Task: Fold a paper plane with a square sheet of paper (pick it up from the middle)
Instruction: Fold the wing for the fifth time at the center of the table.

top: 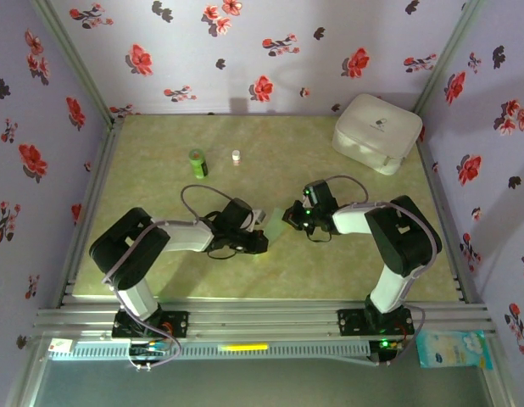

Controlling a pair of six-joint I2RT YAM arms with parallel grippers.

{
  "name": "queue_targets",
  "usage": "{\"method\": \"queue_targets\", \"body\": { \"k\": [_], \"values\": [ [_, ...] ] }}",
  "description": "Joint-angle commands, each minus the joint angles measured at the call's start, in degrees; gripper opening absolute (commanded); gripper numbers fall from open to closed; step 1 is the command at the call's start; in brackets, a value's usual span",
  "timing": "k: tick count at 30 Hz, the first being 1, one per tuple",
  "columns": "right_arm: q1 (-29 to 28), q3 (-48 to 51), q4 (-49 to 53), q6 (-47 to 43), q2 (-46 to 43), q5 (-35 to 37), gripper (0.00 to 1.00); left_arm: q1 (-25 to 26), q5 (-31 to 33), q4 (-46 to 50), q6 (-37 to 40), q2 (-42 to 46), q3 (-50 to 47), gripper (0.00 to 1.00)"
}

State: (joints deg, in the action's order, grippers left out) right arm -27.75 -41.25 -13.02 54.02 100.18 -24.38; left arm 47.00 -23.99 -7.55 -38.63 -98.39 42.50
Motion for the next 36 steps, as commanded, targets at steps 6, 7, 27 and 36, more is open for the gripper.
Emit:
{"method": "queue_targets", "body": {
  "k": [6, 7, 27, 36],
  "values": [
    [0.59, 1.82, 8.97, -1.37, 0.97, 6.26, 0.0, 0.64, 1.41, 5.35, 1.15, 2.6, -4.97, 0.05],
    [0.57, 1.83, 8.96, -1.37, 0.9, 6.27, 0.0, 0.7, 1.76, 5.88, 1.33, 2.94, -5.3, 0.05],
    [0.59, 1.79, 8.93, -1.37, 0.82, 6.24, 0.0, 0.65, 0.34, 6.87, 2.46, 5.31, 1.8, 0.11],
    [0.59, 1.81, 9.1, -1.37, 0.9, 6.18, 0.0, 0.91, -1.21, 8.37, 2.86, 3.55, -1.71, 0.08]
  ]
}}
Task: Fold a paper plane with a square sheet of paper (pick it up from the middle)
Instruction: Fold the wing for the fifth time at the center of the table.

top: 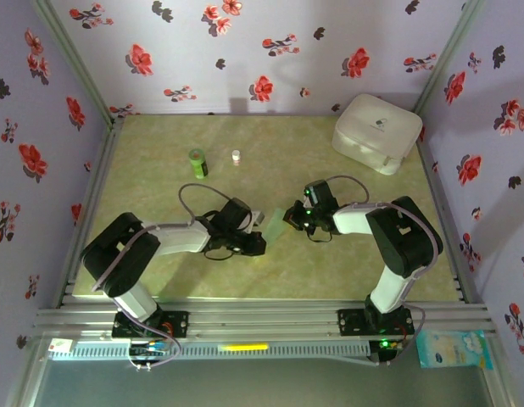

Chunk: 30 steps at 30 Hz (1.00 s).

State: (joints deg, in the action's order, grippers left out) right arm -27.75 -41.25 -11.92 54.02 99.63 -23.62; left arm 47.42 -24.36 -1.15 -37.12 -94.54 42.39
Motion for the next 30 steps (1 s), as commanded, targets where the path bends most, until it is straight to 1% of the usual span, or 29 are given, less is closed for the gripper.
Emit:
{"method": "queue_targets", "body": {
  "k": [1, 12, 16, 19, 23, 27, 30],
  "values": [
    [0.59, 1.73, 8.12, -1.46, 1.45, 5.47, 0.0, 0.55, -0.38, 2.87, 1.43, -0.22, -2.14, 0.07],
    [0.59, 1.62, 8.25, -1.57, 1.54, 5.41, 0.0, 0.57, 0.55, 4.59, 1.32, 4.24, -6.33, 0.0],
    [0.59, 1.31, 8.14, -1.37, 1.26, 5.02, 0.0, 0.41, 1.65, 1.6, 0.63, 9.94, -7.19, 0.0],
    [0.59, 1.09, 8.09, -1.29, 1.26, 4.81, 0.0, -0.53, 1.78, -0.52, 0.21, 11.32, -5.43, 0.0],
    [0.59, 1.0, 8.05, -1.2, 1.27, 4.84, 0.0, -2.07, 0.33, -3.24, 1.23, 6.99, 0.13, 0.02],
    [0.59, 0.99, 7.84, -1.11, 1.31, 4.63, 0.0, -2.42, -3.32, -3.45, 2.5, -2.49, 8.2, 0.0],
    [0.55, 1.1, 7.15, -0.78, 1.72, 4.81, 0.0, -2.5, -3.54, -6.33, 1.03, -8.3, 11.64, 0.0]
  ]
}}
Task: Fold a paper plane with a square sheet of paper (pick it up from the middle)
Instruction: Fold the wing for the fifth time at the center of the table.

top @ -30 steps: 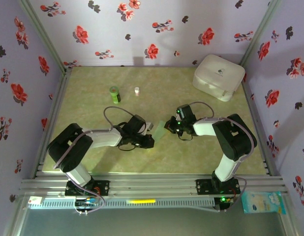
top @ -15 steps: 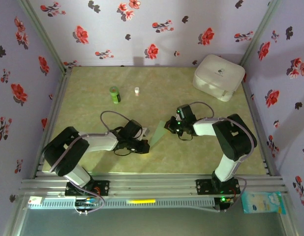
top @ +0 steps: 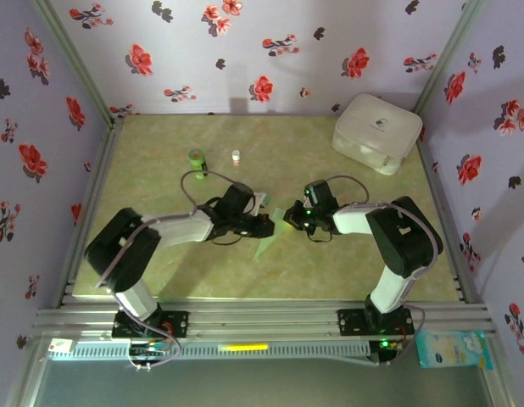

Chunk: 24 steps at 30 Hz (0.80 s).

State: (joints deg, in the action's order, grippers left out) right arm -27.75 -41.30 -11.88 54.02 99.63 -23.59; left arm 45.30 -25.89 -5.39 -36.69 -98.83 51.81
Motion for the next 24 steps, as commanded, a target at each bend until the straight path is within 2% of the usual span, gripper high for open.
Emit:
{"method": "queue_targets", "body": {
  "k": [1, 6, 18, 24],
  "values": [
    [0.59, 1.0, 6.62, -0.52, 1.92, 4.49, 0.0, -0.32, -2.2, -1.57, 0.72, -5.75, 3.71, 0.0],
    [0.59, 1.38, 6.22, -0.22, 1.48, 4.24, 0.0, -0.02, 0.31, 0.66, 1.36, -9.7, 5.7, 0.0],
    [0.74, -0.32, 6.75, -2.78, -3.88, 3.47, 0.05, 0.84, 3.02, 2.2, 1.38, -11.74, -2.33, 0.0],
    [0.77, -1.92, 6.3, -4.91, -5.7, 1.16, 0.09, 0.86, 3.48, 2.0, 0.9, -11.74, -2.73, 0.0]
  ]
}}
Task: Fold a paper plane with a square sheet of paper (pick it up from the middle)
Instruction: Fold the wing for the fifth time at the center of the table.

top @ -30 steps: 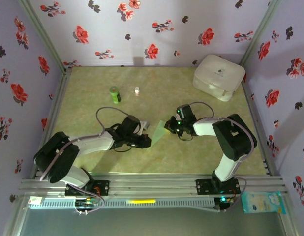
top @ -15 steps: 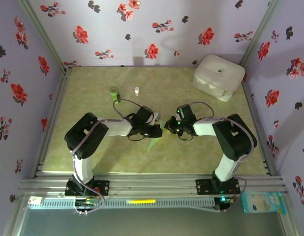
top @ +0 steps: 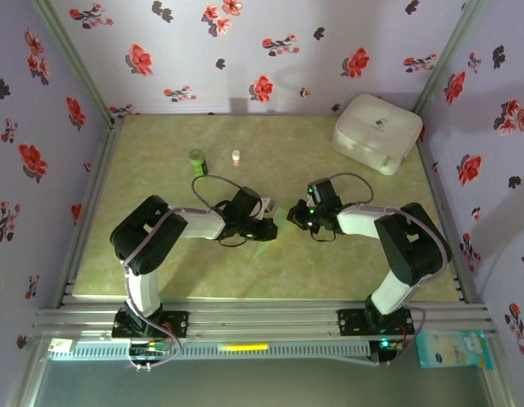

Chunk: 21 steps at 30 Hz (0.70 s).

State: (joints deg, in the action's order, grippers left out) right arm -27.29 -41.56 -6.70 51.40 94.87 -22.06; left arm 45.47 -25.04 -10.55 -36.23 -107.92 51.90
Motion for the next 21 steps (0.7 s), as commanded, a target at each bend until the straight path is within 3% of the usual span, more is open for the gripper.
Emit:
{"method": "queue_targets", "body": {
  "k": [1, 5, 8, 13, 21],
  "values": [
    [0.26, -1.77, 0.18, -2.12, -0.38, -1.53, 0.09, 0.63, 2.77, 7.28, 0.46, -2.6, -2.61, 0.0],
    [-0.63, -2.19, -3.22, -1.21, 2.55, -5.35, 0.09, 0.58, 2.72, 7.63, 0.35, -2.5, -1.83, 0.0],
    [-0.46, -2.12, 3.36, -1.23, 4.65, 2.32, 0.08, 0.58, 2.56, 7.22, 0.14, -2.3, -1.63, 0.0],
    [4.88, 0.76, -1.27, -0.76, 5.47, 1.52, 0.07, 0.63, 1.54, 6.13, -0.6, -2.09, -1.96, 0.0],
    [9.87, -7.06, 8.74, -6.42, 6.14, 3.07, 0.08, 0.54, -0.1, 3.87, -1.95, -1.94, -3.95, 0.0]
  ]
}}
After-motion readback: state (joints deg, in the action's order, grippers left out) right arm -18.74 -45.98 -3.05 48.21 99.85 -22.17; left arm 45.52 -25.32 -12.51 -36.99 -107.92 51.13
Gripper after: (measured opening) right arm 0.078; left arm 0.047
